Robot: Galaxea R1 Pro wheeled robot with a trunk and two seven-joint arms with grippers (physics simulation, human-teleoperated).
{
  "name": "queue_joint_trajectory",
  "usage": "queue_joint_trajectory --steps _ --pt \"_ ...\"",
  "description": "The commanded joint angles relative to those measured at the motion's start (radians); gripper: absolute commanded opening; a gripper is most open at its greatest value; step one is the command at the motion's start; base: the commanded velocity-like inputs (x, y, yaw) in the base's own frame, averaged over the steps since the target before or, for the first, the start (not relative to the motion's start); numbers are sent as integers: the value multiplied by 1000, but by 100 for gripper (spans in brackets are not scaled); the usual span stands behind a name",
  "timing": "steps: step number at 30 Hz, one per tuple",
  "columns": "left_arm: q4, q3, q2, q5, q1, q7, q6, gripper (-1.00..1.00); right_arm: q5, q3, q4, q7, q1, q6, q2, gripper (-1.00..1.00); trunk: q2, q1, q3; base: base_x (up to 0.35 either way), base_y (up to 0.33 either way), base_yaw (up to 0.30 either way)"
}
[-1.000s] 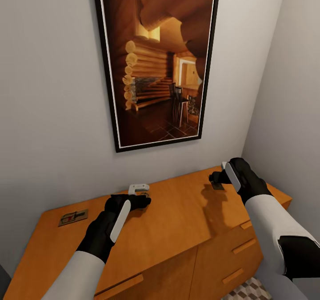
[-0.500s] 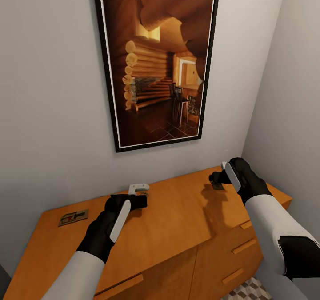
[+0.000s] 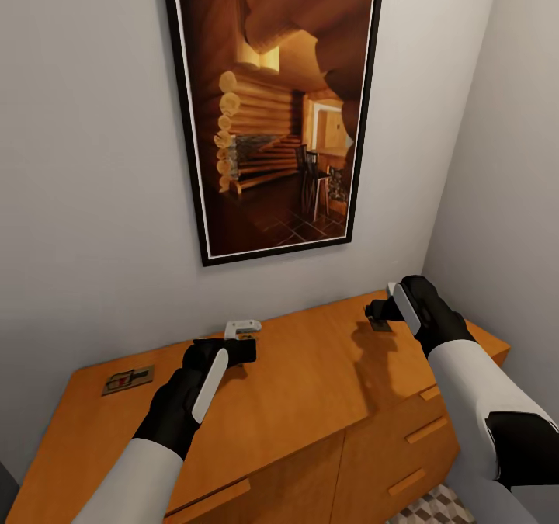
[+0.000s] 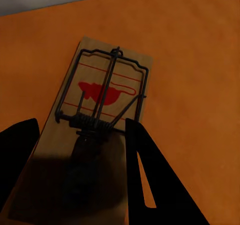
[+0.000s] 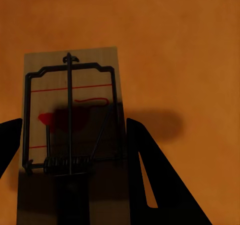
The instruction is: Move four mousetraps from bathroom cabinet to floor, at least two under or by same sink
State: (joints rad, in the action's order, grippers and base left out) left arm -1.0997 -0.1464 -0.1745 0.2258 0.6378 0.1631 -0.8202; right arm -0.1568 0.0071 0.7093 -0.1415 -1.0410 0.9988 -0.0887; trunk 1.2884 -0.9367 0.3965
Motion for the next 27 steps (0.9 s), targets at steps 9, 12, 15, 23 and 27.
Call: queue_joint_trajectory --steps 9,12,15,23,27 --pt "85 -1 0 4 0 10 -5 -100 -13 1 1 -10 -1 3 0 -100 1 0 1 0 0 0" --pt "85 -1 0 4 0 11 -5 -100 -13 1 1 -10 -1 3 0 -100 1 0 1 0 0 0" --pt "85 -1 0 4 0 11 -5 -100 -13 1 1 -10 -1 3 0 -100 1 0 1 0 0 0" --pt "84 -1 0 4 0 12 -5 -100 -13 1 1 -10 -1 3 0 -100 -34 19 -14 0 0 0" --pt "84 -2 0 4 0 14 -5 -100 -13 1 1 -10 -1 3 0 -100 -62 34 -27 0 0 0"
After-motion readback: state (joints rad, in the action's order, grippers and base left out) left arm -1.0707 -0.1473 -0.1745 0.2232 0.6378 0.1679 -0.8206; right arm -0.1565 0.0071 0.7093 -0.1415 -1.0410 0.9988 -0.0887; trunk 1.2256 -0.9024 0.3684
